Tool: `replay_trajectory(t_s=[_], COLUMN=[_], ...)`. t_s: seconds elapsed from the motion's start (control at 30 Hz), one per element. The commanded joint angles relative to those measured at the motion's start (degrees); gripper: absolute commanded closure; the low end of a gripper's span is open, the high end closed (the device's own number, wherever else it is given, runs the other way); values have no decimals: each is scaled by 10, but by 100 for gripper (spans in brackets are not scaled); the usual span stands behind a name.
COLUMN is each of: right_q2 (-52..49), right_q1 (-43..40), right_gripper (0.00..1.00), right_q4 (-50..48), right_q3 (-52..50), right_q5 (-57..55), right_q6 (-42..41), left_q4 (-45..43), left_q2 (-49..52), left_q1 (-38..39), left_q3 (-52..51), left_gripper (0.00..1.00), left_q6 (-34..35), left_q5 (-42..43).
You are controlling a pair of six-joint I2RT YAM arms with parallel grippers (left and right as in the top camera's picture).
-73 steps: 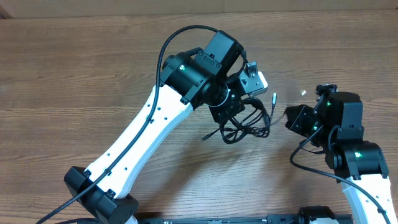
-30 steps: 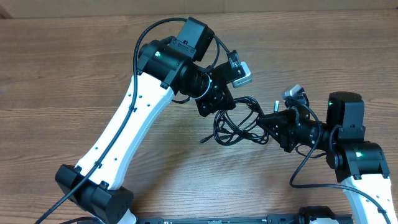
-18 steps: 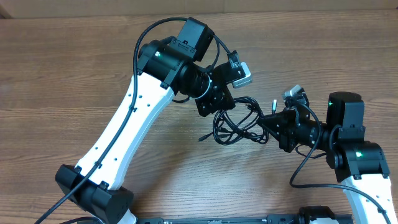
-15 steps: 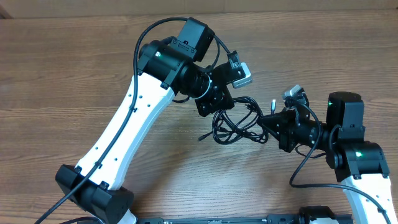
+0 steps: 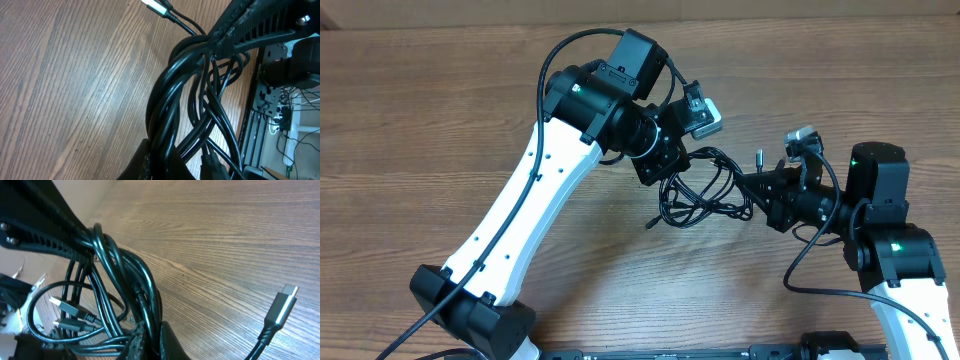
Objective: Untangle cables
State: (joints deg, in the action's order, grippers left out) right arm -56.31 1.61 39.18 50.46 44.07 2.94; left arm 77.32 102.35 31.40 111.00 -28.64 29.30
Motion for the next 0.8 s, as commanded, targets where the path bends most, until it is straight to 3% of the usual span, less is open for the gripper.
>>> replay_trajectory(t_s=[0.0, 0.53, 0.77], right_q2=[3, 3, 3], right_q1=[-2, -2, -2], right_gripper=[96, 96, 96], right_q4=[-14, -40, -38], right_q3=[10, 10, 10], right_q5=[-31, -110, -123], right_q6=[-50, -224, -242], left_q4=[5, 22, 22], left_q2=[-11, -11, -11], left_q1=[-3, -2, -2], left_q3=[8, 8, 8], left_gripper=[96, 96, 96], left_q6=[4, 4, 4], left_q5=[-16, -8, -7])
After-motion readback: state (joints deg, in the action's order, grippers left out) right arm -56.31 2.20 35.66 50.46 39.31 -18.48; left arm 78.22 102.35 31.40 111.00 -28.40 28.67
